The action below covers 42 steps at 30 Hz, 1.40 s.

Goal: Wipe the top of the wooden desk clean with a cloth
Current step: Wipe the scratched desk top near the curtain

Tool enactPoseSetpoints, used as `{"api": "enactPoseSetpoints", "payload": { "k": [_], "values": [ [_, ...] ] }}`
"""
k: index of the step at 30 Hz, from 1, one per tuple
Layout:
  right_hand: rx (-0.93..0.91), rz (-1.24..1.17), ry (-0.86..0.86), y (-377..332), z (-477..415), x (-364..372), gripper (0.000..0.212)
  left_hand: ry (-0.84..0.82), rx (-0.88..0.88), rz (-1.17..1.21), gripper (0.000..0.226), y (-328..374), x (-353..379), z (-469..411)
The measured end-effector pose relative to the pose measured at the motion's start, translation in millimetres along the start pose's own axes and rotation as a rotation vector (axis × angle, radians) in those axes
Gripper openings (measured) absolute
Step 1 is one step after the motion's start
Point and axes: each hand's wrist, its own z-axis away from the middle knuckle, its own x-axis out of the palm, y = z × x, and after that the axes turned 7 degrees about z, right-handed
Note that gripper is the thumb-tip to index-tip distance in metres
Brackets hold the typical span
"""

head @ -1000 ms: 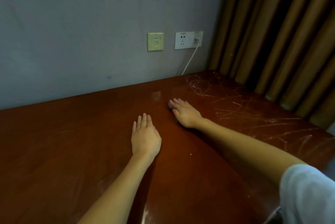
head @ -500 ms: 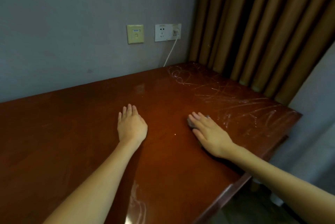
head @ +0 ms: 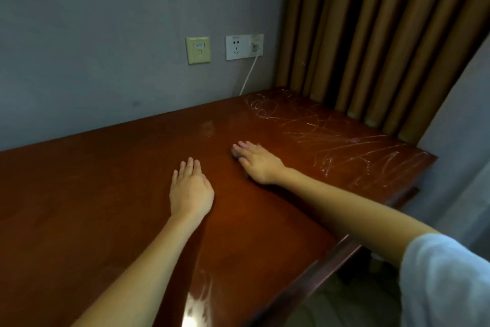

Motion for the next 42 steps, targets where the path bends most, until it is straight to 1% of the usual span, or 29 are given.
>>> {"api": "enactPoseSetpoints", "payload": {
  "k": [4,8,12,15,17,20,25,28,31,34,37,39,42],
  "values": [
    [0.141,-0.011,0.023,55.4,36.9,-5.7,0.05,-0.003,0.008,0.008,0.051,-2.1,-0.1,5.2],
    [0.196,-0.013,0.059,82.7,103.0,-3.0,0.049,-0.01,0.007,-0.002,0.051,-1.0,-0.5,6.4],
    [0.185,0.007,0.084,59.2,160.8,2.8,0.051,-0.032,0.002,-0.019,0.051,-1.2,-0.8,8.8],
    [0.101,0.004,0.119,20.9,185.4,9.0,0.053,-0.038,0.006,-0.04,0.051,-0.5,-1.0,8.7],
    [0.026,-0.006,0.134,-2.9,188.2,12.3,0.057,-0.041,0.006,-0.051,0.051,0.4,-1.0,8.4],
    [-0.076,-0.002,0.129,-25.2,174.7,16.9,0.056,-0.052,0.005,-0.053,0.052,1.2,-1.0,8.2],
    [-0.132,-0.027,0.071,-19.8,136.8,9.7,0.05,-0.076,-0.013,-0.07,0.052,1.8,-1.5,5.7],
    [-0.061,-0.026,0.06,15.4,127.4,5.1,0.049,-0.089,-0.036,-0.087,0.051,5.3,-3.4,6.0],
    [0.096,-0.038,0.059,66.9,143.3,-2.2,0.049,-0.097,-0.063,-0.051,0.053,20.6,-5.3,6.9],
    [0.216,-0.05,0.079,101.4,177.7,-4.1,0.049,-0.09,0.075,-0.025,0.053,56.5,4.6,10.7],
    [0.254,-0.028,0.141,97.3,206.8,1.7,0.05,-0.104,0.214,0.019,0.053,98.3,17.1,15.0],
    [0.22,-0.014,0.183,76.1,217.5,5.6,0.05,-0.13,0.256,0.025,0.053,115.7,25.3,17.4],
    [0.099,-0.011,0.207,40.0,213.9,11.8,0.056,-0.173,0.248,-0.002,0.053,121.0,37.0,22.8]
  ]
}}
